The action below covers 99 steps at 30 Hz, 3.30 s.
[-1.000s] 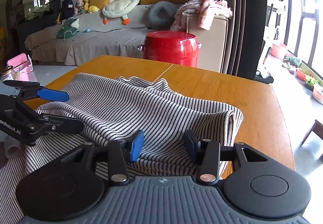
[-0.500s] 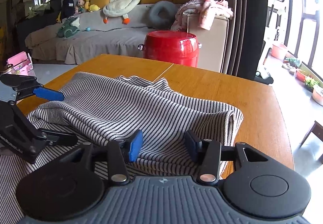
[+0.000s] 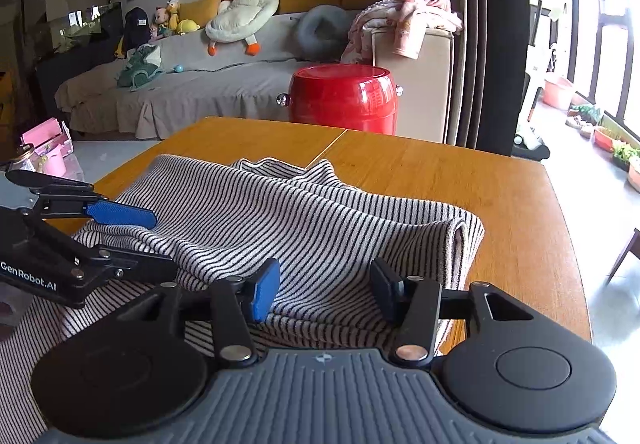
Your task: Fold clothes
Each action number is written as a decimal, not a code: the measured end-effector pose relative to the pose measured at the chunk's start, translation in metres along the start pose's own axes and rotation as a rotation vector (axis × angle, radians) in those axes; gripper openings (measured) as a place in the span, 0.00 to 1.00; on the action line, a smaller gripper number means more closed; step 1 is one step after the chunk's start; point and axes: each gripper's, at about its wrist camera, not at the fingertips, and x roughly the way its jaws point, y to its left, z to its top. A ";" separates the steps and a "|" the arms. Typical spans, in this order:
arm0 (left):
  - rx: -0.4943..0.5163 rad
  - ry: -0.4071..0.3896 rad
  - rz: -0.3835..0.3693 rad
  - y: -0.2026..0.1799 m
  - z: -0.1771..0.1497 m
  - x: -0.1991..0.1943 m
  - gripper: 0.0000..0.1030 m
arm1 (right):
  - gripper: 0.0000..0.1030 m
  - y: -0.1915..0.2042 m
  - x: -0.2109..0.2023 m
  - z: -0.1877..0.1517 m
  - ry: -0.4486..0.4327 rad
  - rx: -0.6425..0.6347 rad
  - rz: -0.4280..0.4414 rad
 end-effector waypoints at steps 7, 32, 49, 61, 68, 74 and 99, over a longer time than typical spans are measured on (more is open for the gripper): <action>0.003 0.011 -0.009 -0.003 0.002 -0.001 0.85 | 0.49 -0.002 -0.017 0.027 -0.068 -0.024 -0.070; -0.324 0.038 0.044 0.076 0.025 0.023 0.97 | 0.75 -0.065 0.038 0.022 0.138 0.268 -0.056; -0.274 0.023 0.073 0.080 0.024 0.014 0.77 | 0.35 -0.059 0.038 0.035 0.110 0.172 -0.046; -0.317 -0.026 -0.013 0.093 0.039 -0.016 0.66 | 0.31 -0.054 -0.018 0.050 0.012 0.165 -0.033; -0.035 0.018 0.162 0.047 0.025 -0.001 0.71 | 0.36 -0.023 0.004 0.028 0.120 -0.030 -0.053; -0.266 0.048 0.098 0.091 0.026 -0.005 0.84 | 0.69 -0.053 0.023 0.029 0.114 0.119 -0.042; -0.080 -0.186 0.027 0.054 0.062 -0.054 0.24 | 0.23 -0.039 -0.031 0.084 -0.151 0.024 0.096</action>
